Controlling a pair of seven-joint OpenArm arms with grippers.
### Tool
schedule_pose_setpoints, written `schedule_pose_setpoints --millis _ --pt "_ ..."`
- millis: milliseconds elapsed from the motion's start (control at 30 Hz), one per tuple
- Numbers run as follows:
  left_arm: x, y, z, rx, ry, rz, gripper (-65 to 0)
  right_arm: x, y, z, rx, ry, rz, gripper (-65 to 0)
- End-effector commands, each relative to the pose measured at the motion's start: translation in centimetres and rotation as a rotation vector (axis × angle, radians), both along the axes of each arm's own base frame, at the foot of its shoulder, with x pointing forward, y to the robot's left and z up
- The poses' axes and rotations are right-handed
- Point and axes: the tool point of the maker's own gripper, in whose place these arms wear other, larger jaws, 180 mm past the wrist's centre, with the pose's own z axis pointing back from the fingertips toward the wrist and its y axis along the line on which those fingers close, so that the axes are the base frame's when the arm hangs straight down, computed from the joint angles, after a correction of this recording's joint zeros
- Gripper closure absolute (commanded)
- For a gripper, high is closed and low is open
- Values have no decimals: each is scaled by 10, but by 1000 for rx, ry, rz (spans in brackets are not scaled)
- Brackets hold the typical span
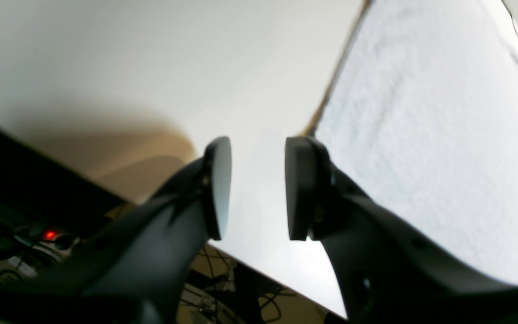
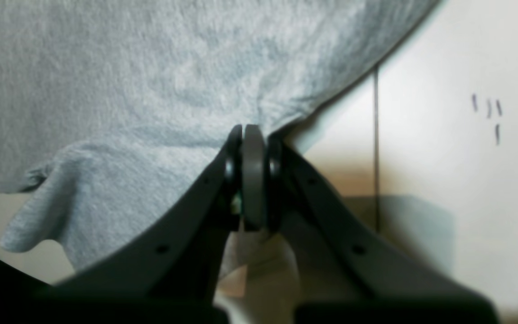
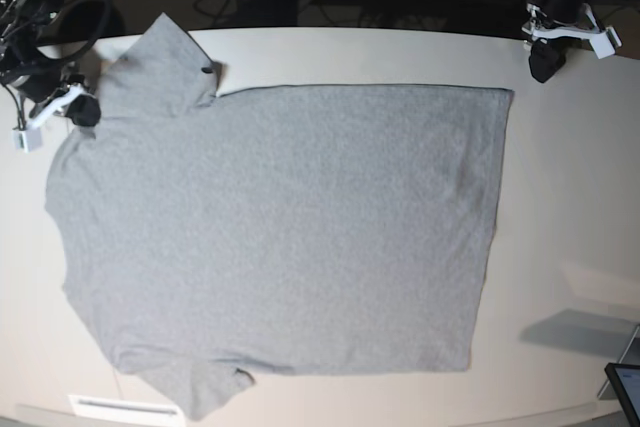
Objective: Fold the T-shirt properly
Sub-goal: 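Lower both grippers and pinch the shirt's shoulder edges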
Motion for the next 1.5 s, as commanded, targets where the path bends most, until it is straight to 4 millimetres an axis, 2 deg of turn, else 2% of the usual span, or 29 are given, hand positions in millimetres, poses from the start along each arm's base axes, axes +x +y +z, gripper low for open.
schedule_pose_setpoints --millis 0,233,300,467,933,1067,1233,1467 --pt "5 4 11 17 -34 -10 -202 1 -7 4 -27 1 7 -7" --pt "9 -6 -13 -70 56 -48 -205 1 -7 4 -27 2 8 -7" --pt "12 -9 -18 -90 65 -51 -225 0 -7 4 -27 4 8 -7" --pt "13 -12 -20 -102 59 -44 -275 -1 -7 3 -27 7 8 -7" --pt "34 -15 -17 -120 10 -44 -277 -1 -7 3 -27 7 8 -7" --pt "34 -25 -34 -162 38 -47 -277 -1 -7 3 -27 7 8 -7" --pt "40 -47 -51 -215 62 -84 -274 -1 -7 3 -27 7 8 -7" --pt "43 -64 -54 -234 71 -125 -272 -1 -7 3 -27 7 8 -7"
